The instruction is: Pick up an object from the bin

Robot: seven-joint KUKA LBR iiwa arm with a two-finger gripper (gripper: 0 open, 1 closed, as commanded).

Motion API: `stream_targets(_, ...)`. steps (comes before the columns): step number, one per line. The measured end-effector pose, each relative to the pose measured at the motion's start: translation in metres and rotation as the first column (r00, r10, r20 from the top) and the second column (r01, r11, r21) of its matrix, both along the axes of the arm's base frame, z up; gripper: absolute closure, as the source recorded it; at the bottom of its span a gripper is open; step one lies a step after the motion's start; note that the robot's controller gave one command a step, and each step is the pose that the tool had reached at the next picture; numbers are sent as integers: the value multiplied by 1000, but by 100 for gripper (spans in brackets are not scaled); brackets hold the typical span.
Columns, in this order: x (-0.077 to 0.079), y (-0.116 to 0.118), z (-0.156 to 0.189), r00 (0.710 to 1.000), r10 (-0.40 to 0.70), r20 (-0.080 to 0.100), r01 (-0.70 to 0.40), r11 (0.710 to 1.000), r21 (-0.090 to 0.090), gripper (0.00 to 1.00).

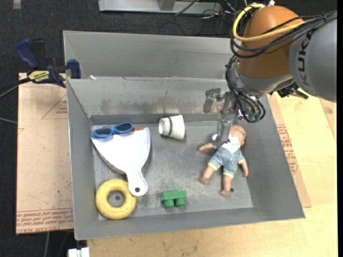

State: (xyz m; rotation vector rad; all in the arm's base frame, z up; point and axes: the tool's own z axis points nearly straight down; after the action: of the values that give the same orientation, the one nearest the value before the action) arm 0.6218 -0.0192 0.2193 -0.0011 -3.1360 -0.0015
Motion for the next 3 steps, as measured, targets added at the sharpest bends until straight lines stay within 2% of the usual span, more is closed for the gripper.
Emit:
stream_targets(1, 1, 0, 5, 1000, 0, 8, 0, 1000, 0, 0)
stream_targets(2, -7, -6, -37, 999, 43, 13, -43, 999, 0, 0)
stream_targets(3, -22, -15, -78, 995, 104, 8, -104, 995, 0, 0)
